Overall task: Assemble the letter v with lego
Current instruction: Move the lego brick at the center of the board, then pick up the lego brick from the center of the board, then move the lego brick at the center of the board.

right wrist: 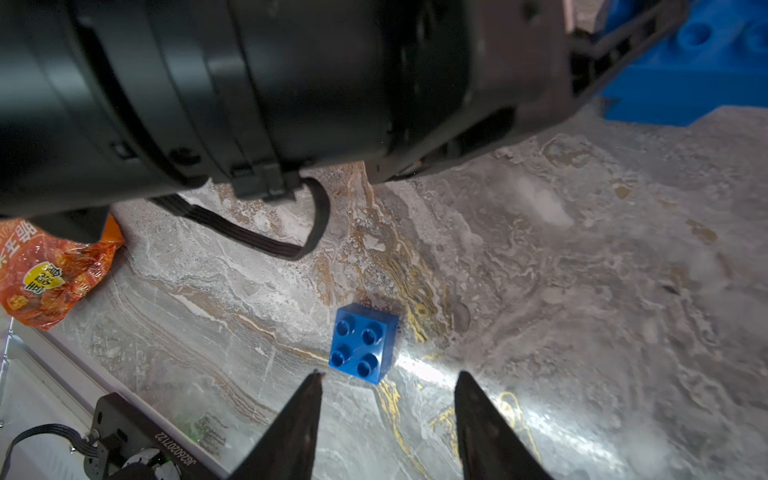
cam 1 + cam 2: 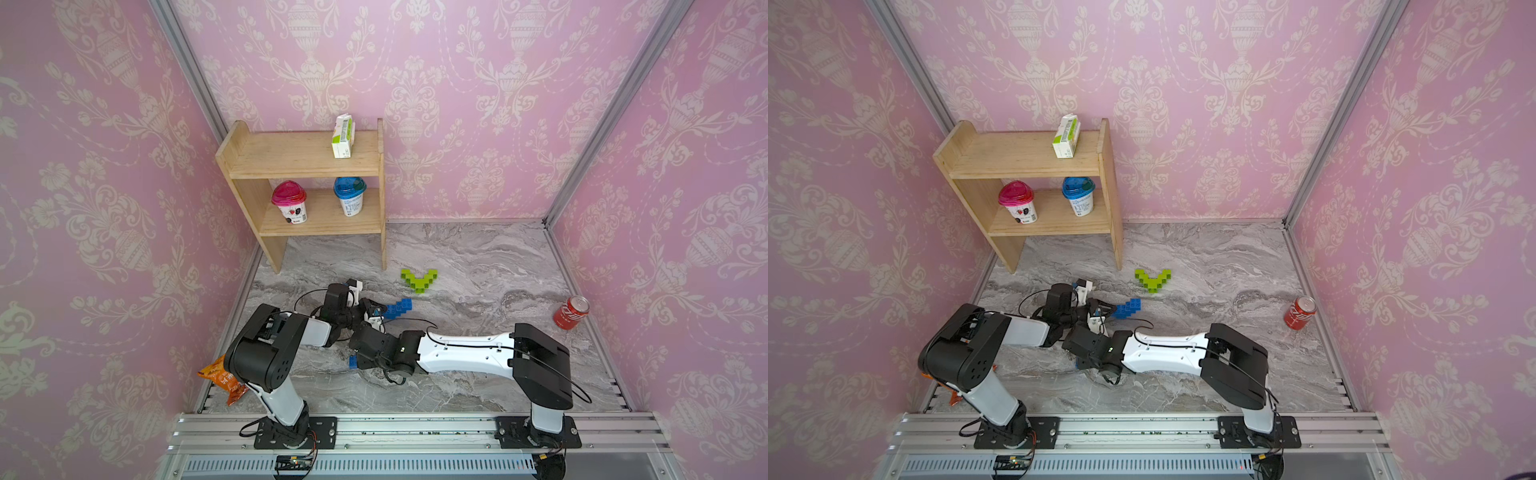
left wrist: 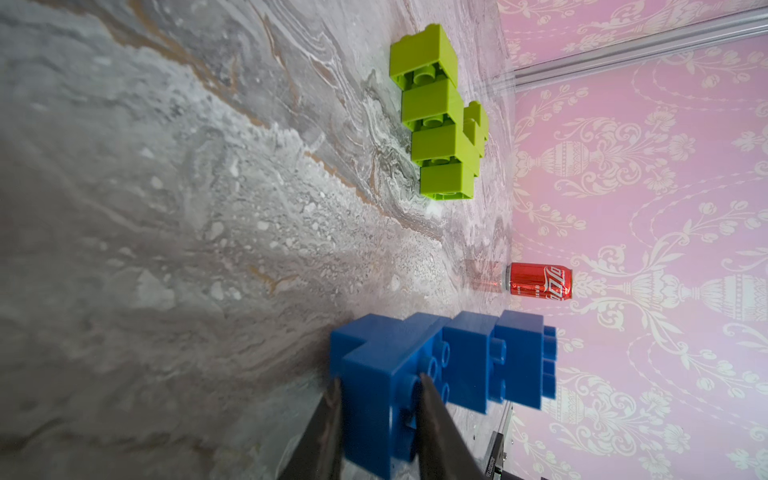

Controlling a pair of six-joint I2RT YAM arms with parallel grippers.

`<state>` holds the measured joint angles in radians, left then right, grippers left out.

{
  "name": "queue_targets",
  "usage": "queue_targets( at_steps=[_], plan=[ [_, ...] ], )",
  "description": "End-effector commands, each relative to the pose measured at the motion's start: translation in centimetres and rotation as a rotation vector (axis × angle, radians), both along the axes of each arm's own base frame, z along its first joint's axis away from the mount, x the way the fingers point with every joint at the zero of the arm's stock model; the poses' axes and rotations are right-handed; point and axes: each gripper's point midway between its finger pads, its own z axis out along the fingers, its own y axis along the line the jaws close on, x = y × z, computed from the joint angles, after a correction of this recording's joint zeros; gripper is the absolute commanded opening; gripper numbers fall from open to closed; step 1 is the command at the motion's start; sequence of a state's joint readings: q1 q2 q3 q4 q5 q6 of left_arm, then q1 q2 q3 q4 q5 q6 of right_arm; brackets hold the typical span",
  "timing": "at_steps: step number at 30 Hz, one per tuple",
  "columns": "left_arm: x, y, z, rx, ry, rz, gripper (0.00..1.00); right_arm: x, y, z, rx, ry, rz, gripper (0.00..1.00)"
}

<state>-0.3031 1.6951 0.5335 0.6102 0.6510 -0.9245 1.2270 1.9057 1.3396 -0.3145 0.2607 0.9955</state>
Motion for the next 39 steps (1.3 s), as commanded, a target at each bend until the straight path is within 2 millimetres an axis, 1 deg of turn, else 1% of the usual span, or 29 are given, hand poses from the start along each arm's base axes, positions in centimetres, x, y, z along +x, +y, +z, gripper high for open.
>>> queue_targets(
  at_steps=[1,4,9,14,20,23,26,30,32,34,36,39],
  plan=[
    [-0.8,0.0,-0.4,-0.007,0.004,-0.042,0.26,-0.2,1.4,-0.1,0.009,0.005,0.022,0.53],
    [-0.6,0.3,-0.7,-0.018,0.010,-0.036,0.25,-0.7,2.3,-0.6,0.021,0.025,0.044,0.53],
    [-0.3,0.5,-0.9,-0.026,0.012,-0.032,0.25,-1.7,3.4,-1.8,-0.009,0.063,0.074,0.58],
    [-0.4,0.6,-0.9,-0.034,0.015,-0.031,0.25,-1.6,3.7,-2.5,-0.045,0.087,0.072,0.57],
    [-0.5,0.6,-0.6,-0.036,0.012,-0.034,0.25,-1.4,2.7,-4.1,-0.119,0.135,0.049,0.55],
    [-0.6,0.5,-0.7,-0.038,0.015,-0.033,0.25,-1.6,2.5,-5.0,-0.139,0.159,0.055,0.53],
    [-0.5,0.6,-0.6,-0.042,0.012,-0.031,0.25,-1.5,2.7,-5.2,-0.143,0.162,0.060,0.52],
    [-0.6,0.5,-0.5,-0.045,0.012,-0.031,0.25,-1.3,2.5,-5.9,-0.153,0.183,0.056,0.47],
    [-0.6,0.6,-0.5,-0.044,0.013,-0.030,0.25,-0.9,2.2,-6.1,-0.155,0.183,0.042,0.45],
    [-0.6,0.6,-0.5,-0.042,0.010,-0.032,0.25,-0.8,2.0,-6.2,-0.156,0.187,0.036,0.41],
    [-0.6,0.6,-0.4,-0.040,0.010,-0.031,0.25,-0.7,1.8,-6.6,-0.164,0.199,0.031,0.40],
    [-0.7,0.6,-0.3,-0.039,0.008,-0.031,0.25,-0.7,1.4,-6.9,-0.177,0.209,0.027,0.43]
  ],
)
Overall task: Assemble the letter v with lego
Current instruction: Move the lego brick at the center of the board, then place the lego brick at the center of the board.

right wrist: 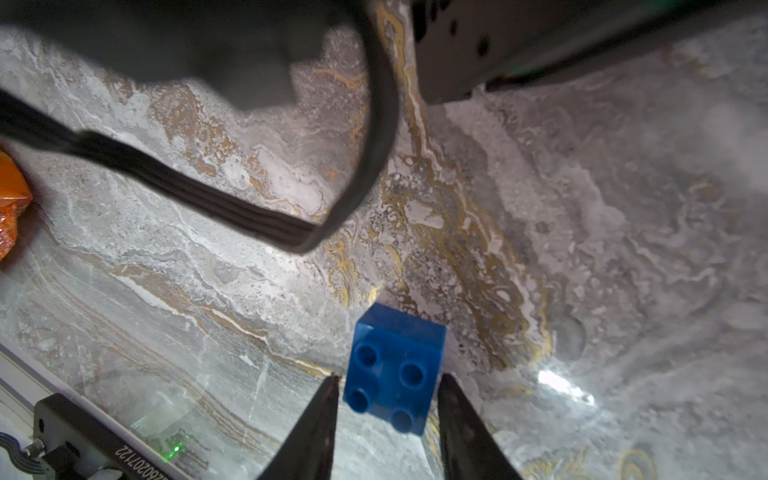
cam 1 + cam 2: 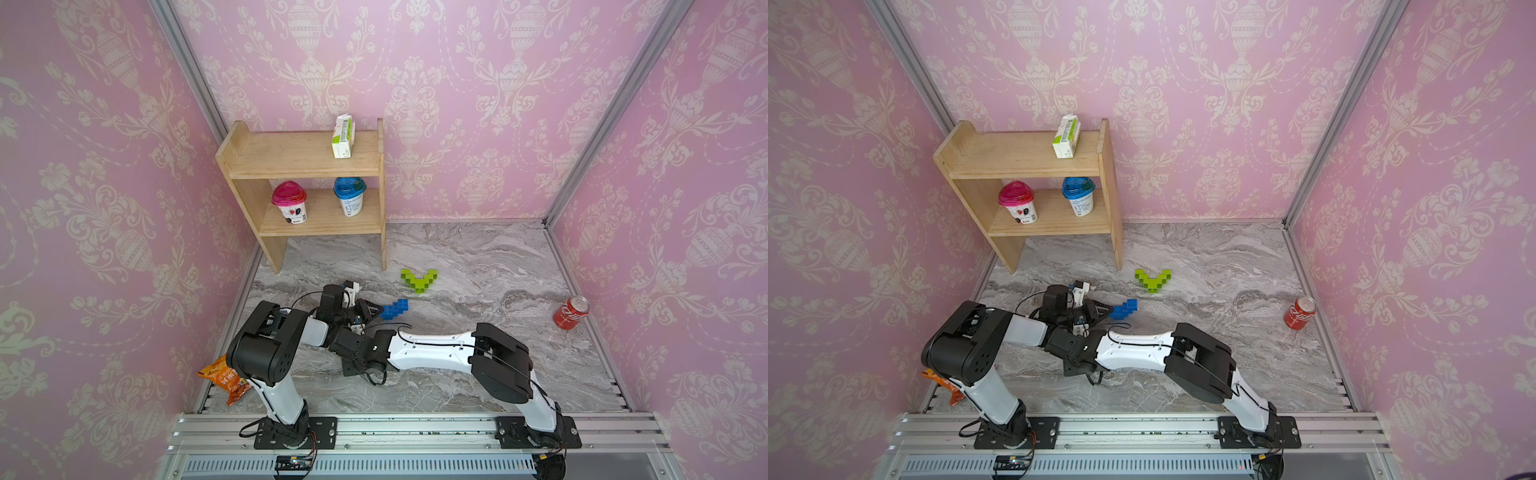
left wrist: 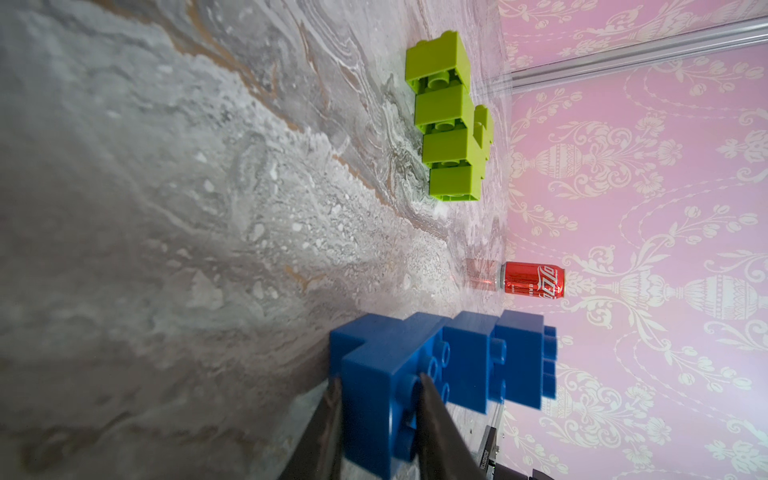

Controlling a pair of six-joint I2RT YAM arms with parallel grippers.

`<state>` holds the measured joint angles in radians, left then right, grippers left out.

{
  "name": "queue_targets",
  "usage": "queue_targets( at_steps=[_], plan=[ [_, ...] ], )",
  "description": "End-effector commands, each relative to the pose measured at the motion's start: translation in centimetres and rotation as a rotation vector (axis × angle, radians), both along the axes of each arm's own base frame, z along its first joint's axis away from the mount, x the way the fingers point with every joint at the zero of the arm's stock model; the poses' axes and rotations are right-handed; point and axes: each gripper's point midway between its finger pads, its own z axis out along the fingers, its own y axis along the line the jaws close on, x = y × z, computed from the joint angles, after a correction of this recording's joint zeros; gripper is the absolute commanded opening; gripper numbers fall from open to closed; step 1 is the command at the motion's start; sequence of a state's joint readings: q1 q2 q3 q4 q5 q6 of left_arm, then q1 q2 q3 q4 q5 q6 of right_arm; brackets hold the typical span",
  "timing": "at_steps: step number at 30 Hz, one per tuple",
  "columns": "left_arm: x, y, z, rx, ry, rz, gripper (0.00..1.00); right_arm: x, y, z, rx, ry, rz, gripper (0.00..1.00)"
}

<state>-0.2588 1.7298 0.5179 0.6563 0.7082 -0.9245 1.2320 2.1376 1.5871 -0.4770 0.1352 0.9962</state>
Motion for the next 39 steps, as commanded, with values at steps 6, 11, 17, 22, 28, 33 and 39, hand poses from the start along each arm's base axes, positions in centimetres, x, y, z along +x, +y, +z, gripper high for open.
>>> queue_targets(
  at_steps=[6,11,17,22,28,33,39],
  plan=[
    [-0.8,-0.3,0.4,-0.008,-0.010,-0.029,0.25,0.9,-2.5,-3.2,-0.113,0.056,-0.039,0.48],
    [-0.8,-0.2,0.4,-0.010,-0.008,-0.027,0.25,1.1,-3.2,-3.3,-0.116,0.051,-0.061,0.40],
    [-0.8,-0.2,0.2,-0.008,-0.001,-0.023,0.25,1.3,-5.2,-1.0,-0.096,-0.013,-0.085,0.27],
    [-0.7,-0.3,0.3,-0.015,0.001,-0.018,0.25,1.3,-8.5,2.9,-0.089,-0.078,-0.106,0.23],
    [-0.9,-1.2,0.4,-0.022,0.001,-0.024,0.24,1.2,-21.0,4.5,-0.252,-0.072,-0.217,0.24],
    [-1.4,-2.8,0.3,-0.035,0.003,-0.040,0.23,0.5,-31.5,3.2,-0.345,0.050,-0.272,0.24],
    [-2.2,-4.9,0.2,-0.029,0.001,-0.054,0.23,0.1,-35.2,0.7,-0.261,0.120,-0.316,0.24]
  ],
)
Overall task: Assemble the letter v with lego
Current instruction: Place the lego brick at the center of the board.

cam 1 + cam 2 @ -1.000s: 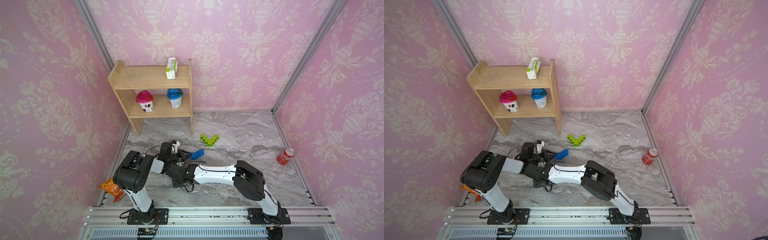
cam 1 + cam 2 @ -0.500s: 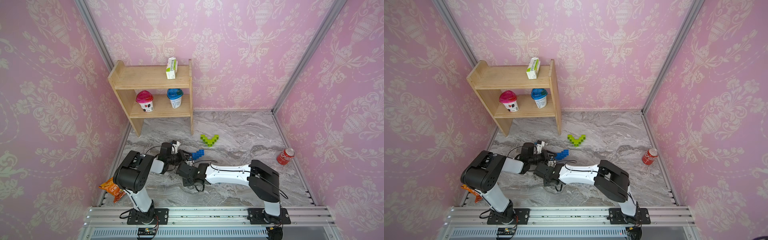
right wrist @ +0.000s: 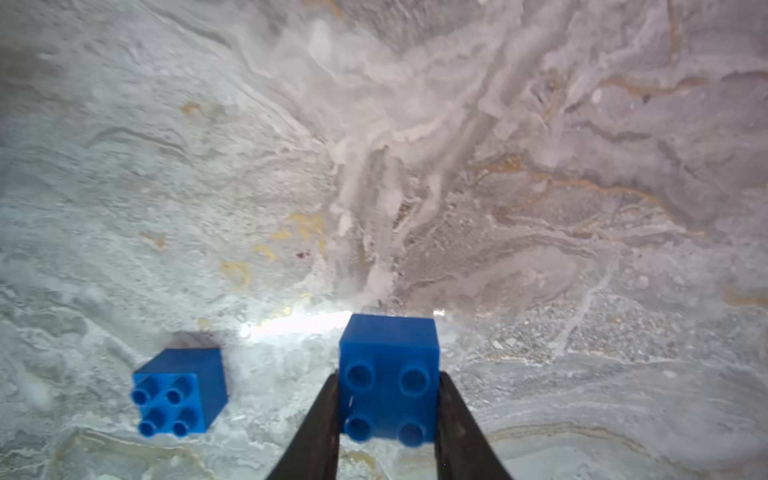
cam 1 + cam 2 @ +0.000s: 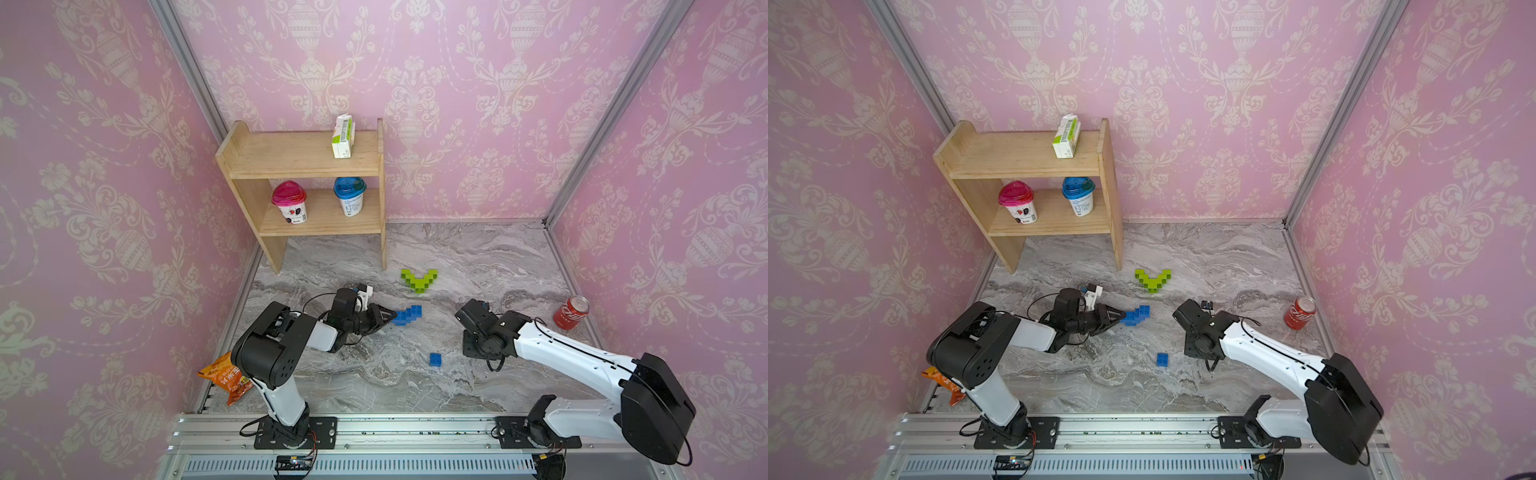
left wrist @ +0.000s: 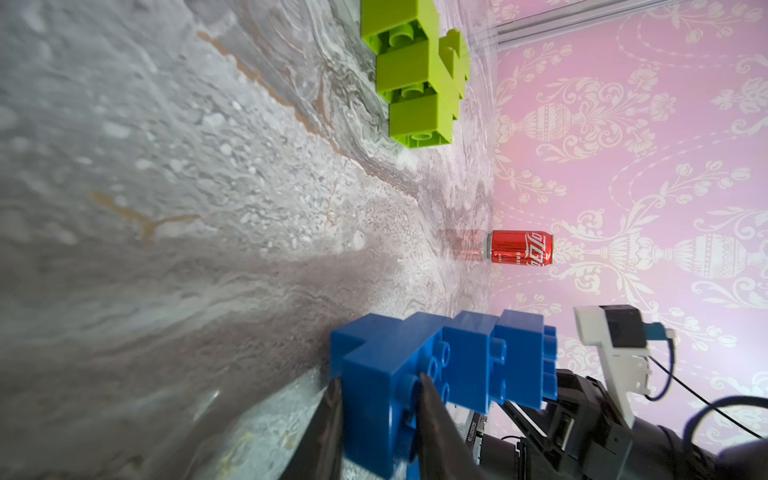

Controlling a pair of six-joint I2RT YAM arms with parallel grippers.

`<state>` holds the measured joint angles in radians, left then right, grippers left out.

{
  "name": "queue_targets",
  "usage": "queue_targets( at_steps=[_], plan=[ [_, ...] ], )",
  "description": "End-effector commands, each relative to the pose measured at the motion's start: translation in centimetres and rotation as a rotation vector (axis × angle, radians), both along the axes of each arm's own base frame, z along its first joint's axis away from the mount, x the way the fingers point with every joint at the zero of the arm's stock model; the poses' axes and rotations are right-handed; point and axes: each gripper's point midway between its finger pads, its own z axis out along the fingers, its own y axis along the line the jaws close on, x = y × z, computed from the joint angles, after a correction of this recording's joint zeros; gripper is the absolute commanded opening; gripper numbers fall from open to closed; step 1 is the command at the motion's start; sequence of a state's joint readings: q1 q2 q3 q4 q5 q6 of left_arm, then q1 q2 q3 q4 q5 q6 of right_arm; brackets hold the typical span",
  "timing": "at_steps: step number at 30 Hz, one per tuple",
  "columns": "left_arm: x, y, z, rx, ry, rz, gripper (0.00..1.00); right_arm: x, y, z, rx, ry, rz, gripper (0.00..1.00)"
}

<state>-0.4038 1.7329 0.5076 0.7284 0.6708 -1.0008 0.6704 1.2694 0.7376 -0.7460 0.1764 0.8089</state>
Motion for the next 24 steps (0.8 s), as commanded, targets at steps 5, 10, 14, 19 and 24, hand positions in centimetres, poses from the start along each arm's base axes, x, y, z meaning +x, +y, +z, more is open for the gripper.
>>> queue_targets(
  at_steps=[5,10,14,19,24],
  plan=[
    [-0.5,-1.8,-0.4,0.032,-0.004,0.017,0.24,-1.0,0.8,-2.6,0.054,0.100,0.100,0.26],
    [-0.6,-2.1,-0.5,0.049,-0.005,0.023,0.23,-1.0,0.8,-3.2,0.029,0.146,0.100,0.44],
    [-0.7,-2.4,-0.6,0.063,-0.007,0.018,0.23,-1.0,0.5,-2.2,0.017,0.143,0.082,0.65],
    [-0.6,-2.6,-0.7,0.066,-0.005,0.011,0.23,-0.9,0.2,-1.1,0.001,0.138,0.056,0.56],
    [-0.6,-2.8,-1.0,0.065,-0.001,0.006,0.23,-0.6,-0.3,-1.6,-0.004,0.144,0.023,0.54]
  ],
)
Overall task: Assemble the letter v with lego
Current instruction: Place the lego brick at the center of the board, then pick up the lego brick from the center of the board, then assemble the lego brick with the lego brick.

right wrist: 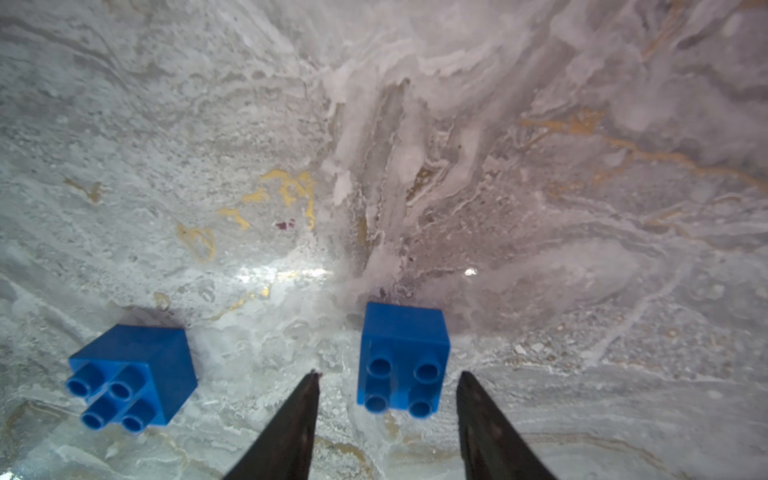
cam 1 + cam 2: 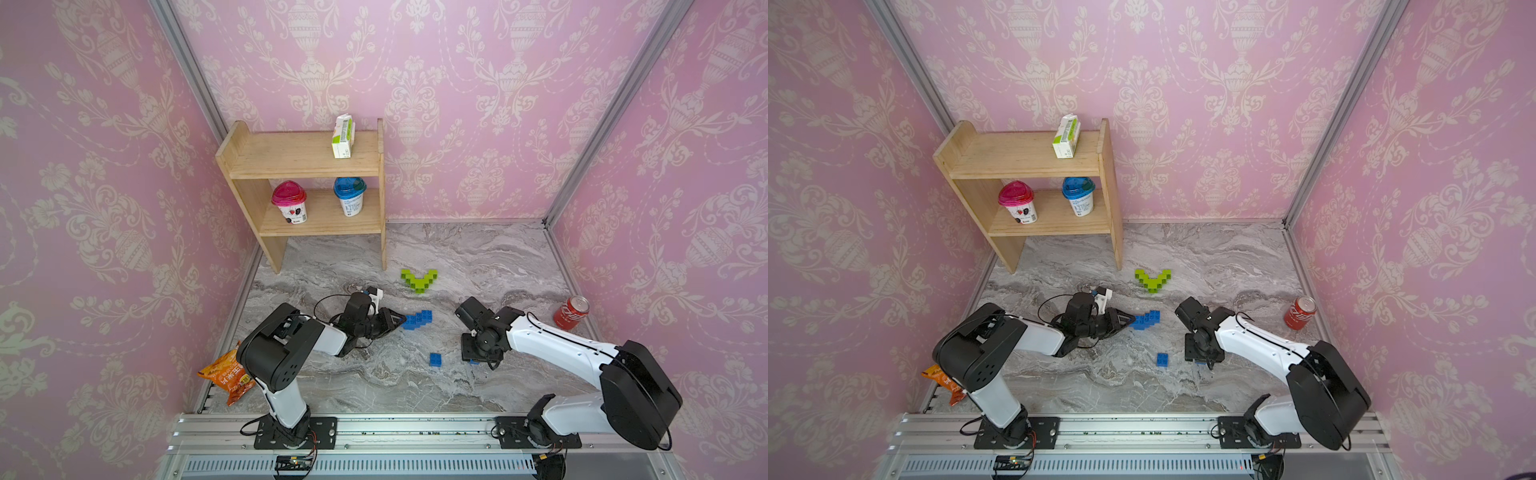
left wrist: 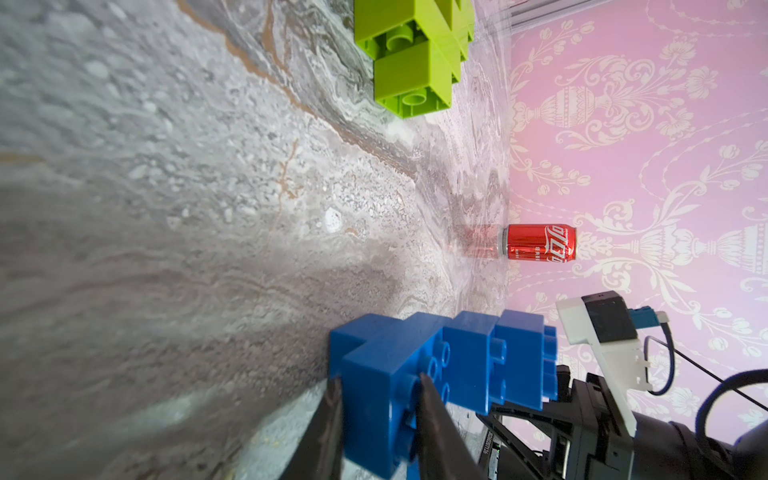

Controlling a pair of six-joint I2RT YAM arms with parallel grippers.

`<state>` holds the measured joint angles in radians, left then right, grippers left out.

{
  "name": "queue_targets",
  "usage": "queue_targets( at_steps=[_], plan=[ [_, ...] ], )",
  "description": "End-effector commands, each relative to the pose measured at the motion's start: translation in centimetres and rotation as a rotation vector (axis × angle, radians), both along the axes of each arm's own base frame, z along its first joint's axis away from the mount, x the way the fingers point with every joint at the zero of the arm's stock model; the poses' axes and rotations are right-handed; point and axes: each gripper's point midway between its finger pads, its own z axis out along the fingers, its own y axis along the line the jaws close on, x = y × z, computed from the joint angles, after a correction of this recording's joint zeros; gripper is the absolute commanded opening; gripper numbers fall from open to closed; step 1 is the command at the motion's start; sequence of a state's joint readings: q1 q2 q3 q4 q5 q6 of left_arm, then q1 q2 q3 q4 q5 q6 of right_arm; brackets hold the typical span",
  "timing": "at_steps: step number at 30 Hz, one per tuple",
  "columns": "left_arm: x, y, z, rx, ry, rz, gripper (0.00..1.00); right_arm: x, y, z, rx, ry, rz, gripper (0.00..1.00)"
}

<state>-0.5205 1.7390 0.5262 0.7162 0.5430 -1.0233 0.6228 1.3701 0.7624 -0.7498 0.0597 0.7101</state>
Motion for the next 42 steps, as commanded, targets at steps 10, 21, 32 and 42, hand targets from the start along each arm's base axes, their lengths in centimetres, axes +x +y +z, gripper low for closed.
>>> queue_targets(
  at_steps=[10,21,32,42],
  plan=[
    [0.3,-0.3,-0.3,0.009,0.009,0.002,0.23,0.4,-0.9,-1.1,-0.018,0.032,-0.070,0.44],
    [0.1,-0.5,-0.4,0.007,0.014,0.001,0.23,0.2,-1.1,0.4,-0.019,0.004,-0.085,0.22],
    [-0.1,-1.3,-0.3,0.004,0.007,0.001,0.23,0.0,7.6,6.2,0.075,-0.117,0.000,0.00],
    [0.1,-1.2,-0.5,0.012,0.009,0.013,0.23,0.8,13.0,3.5,0.078,-0.087,0.063,0.00]
  ],
)
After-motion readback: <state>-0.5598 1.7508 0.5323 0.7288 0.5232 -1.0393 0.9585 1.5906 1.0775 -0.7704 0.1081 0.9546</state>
